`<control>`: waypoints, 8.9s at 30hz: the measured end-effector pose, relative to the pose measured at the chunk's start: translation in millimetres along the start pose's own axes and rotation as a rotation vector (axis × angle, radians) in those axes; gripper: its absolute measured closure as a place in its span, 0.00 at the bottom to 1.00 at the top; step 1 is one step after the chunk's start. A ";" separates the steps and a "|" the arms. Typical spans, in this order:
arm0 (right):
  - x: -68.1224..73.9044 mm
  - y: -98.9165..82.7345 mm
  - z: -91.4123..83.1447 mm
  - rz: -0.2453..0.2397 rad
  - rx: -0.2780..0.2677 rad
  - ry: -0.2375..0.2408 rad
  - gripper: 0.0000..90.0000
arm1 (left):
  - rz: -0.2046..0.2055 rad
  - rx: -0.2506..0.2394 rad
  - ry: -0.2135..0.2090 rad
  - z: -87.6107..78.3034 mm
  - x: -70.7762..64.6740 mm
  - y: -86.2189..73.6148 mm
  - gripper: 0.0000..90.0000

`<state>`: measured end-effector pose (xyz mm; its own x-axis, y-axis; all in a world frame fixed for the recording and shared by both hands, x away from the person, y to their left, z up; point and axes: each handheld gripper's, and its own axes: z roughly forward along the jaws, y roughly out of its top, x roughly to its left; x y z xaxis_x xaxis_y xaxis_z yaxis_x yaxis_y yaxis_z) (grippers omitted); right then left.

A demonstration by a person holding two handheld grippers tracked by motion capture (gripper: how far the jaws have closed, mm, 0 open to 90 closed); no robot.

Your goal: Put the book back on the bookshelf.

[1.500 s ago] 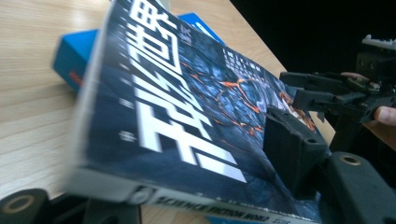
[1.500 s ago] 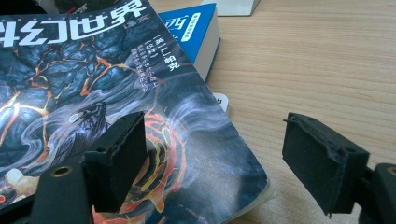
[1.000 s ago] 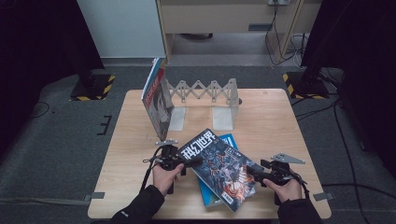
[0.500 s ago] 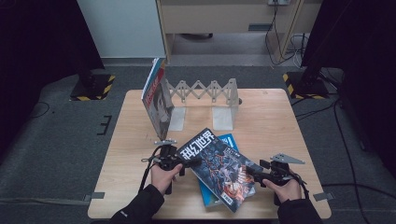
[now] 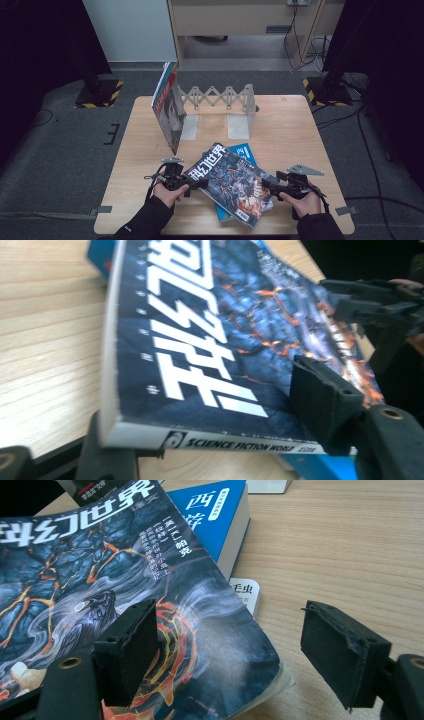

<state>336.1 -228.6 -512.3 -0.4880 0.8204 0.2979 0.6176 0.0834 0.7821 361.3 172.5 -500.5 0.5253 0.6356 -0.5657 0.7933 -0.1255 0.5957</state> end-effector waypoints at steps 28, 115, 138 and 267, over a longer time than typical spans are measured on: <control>1.5 0.4 1.7 -0.008 0.002 0.000 0.25 | -0.052 0.056 -0.098 4.9 29.4 15.3 0.53; -59.5 -11.7 -0.3 -0.106 0.139 -0.335 0.04 | 0.112 -0.466 -0.008 -158.8 -74.3 145.6 0.91; -58.5 -12.4 -0.9 -0.100 0.139 -0.336 0.04 | 0.116 -0.553 0.158 -199.7 -70.7 158.9 0.91; -58.6 -12.1 -0.3 -0.103 0.140 -0.336 0.03 | 0.198 -0.481 0.805 -48.1 -12.4 187.9 0.89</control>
<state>357.1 -277.9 -539.1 -0.3370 0.9415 0.0069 0.6650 0.2328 0.7096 489.1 177.7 -354.2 0.1255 0.9918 0.0251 0.4075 -0.0746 0.9101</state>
